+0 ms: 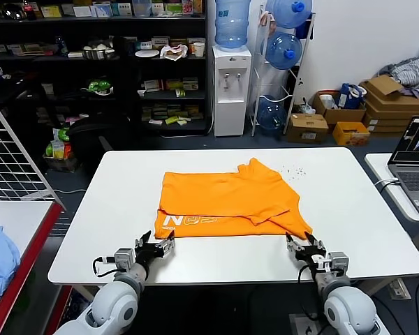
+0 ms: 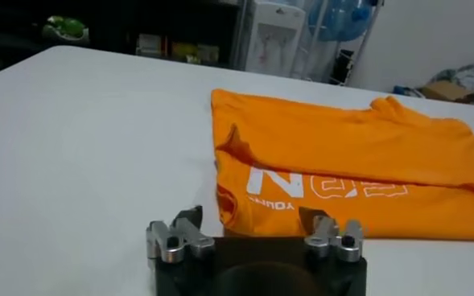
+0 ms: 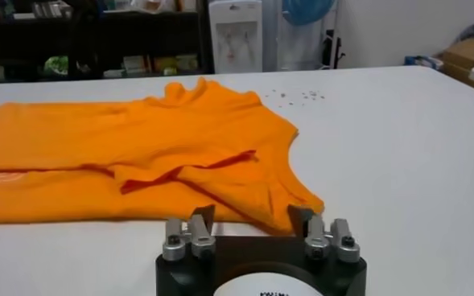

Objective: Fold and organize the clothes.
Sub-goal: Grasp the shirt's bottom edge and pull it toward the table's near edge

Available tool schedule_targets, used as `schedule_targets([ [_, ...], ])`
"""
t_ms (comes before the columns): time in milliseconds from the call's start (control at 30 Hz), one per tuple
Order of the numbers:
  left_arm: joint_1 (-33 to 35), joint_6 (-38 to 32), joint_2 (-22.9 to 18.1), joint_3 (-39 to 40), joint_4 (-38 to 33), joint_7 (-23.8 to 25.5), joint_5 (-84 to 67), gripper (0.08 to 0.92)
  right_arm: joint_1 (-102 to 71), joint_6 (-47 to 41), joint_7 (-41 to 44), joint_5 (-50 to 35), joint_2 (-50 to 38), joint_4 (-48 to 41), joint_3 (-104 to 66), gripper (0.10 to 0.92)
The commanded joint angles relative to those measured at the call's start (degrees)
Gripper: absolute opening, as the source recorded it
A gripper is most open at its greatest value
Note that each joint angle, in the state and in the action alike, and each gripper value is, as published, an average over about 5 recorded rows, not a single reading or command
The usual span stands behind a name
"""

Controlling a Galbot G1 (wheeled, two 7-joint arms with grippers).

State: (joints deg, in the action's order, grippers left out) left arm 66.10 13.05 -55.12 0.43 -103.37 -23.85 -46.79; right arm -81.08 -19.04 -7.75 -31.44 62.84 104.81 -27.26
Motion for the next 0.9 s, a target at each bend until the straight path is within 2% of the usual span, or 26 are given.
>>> schedule_targets([
  [33, 0.0, 0.0, -0.3, 0.2, 0.3, 0.1, 0.3, 0.659, -0.2, 0.0, 0.1, -0.2, 0.0, -0.3, -0.1, 0.479],
  [267, 0.0, -0.2, -0.5, 0.2, 0.5, 0.0, 0.5, 0.451, -0.2, 0.4, 0.0, -0.1, 0.0, -0.1, -0.1, 0.263],
  [467, -0.2, -0.6, -0.5, 0.2, 0.6, -0.2, 0.7, 0.277, -0.6, 0.7, -0.1, -0.7, -0.4, 0.9, -0.3, 0.134],
  [667, 0.6, -0.4, 1.8, -0.3, -3.1, -1.5, -0.4, 0.123, -2.7, 0.2, -1.3, -3.3, -1.6, 5.5, -1.0, 0.122],
  [900, 4.8, 1.3, 7.7, -2.7, -11.4, -4.5, -6.7, 0.102, -9.7, -3.6, -4.4, -10.3, -5.4, 13.2, -4.5, 0.122],
])
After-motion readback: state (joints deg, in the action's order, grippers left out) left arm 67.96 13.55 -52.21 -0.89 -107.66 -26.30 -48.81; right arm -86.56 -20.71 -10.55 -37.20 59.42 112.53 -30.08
